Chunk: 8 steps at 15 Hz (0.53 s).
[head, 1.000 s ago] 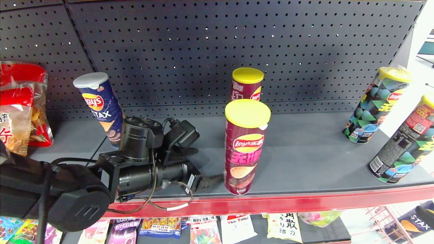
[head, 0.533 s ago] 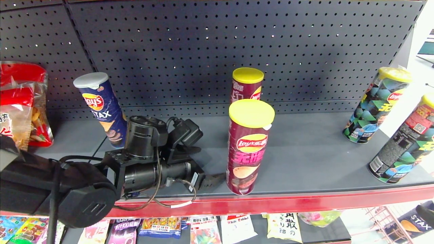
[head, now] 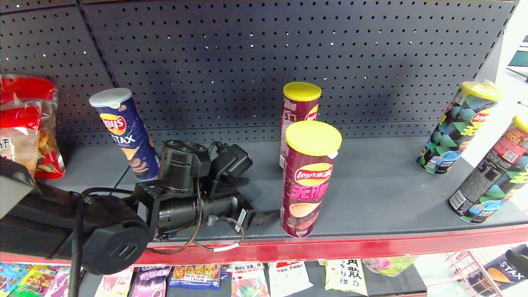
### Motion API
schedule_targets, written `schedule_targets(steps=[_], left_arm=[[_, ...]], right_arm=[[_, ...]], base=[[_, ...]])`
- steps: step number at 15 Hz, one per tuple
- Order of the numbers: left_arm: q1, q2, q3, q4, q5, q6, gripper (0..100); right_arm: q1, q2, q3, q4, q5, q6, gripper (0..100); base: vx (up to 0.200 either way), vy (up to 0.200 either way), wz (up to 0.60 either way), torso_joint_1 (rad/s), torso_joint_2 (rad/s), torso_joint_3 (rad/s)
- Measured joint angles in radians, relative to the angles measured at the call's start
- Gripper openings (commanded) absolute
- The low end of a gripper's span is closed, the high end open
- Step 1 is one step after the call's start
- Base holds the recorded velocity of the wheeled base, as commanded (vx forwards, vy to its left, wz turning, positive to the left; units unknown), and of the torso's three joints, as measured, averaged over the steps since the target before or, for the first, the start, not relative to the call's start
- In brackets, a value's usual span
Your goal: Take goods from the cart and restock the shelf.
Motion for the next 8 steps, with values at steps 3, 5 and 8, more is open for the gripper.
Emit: schedule_targets(steps=[3, 5, 8], left_arm=[[0.013, -0.009, 0.016, -0.003, 0.013, 0.0, 100], [0.065, -0.054, 0.039, -0.003, 0.027, 0.0, 100], [0.177, -0.181, 0.066, 0.044, 0.052, 0.03, 100]], right_arm=[[0.0, -0.001, 0.011, -0.001, 0.001, 0.0, 100], [-0.001, -0.005, 0.031, -0.002, -0.003, 0.01, 100], [-0.016, -0.017, 0.055, -0.001, -0.048, 0.0, 100]], base=[[0.0, 0.0, 0.0, 0.0, 0.0, 0.0], [0.0, 0.0, 0.0, 0.0, 0.0, 0.0], [0.0, 0.0, 0.0, 0.0, 0.0, 0.0]])
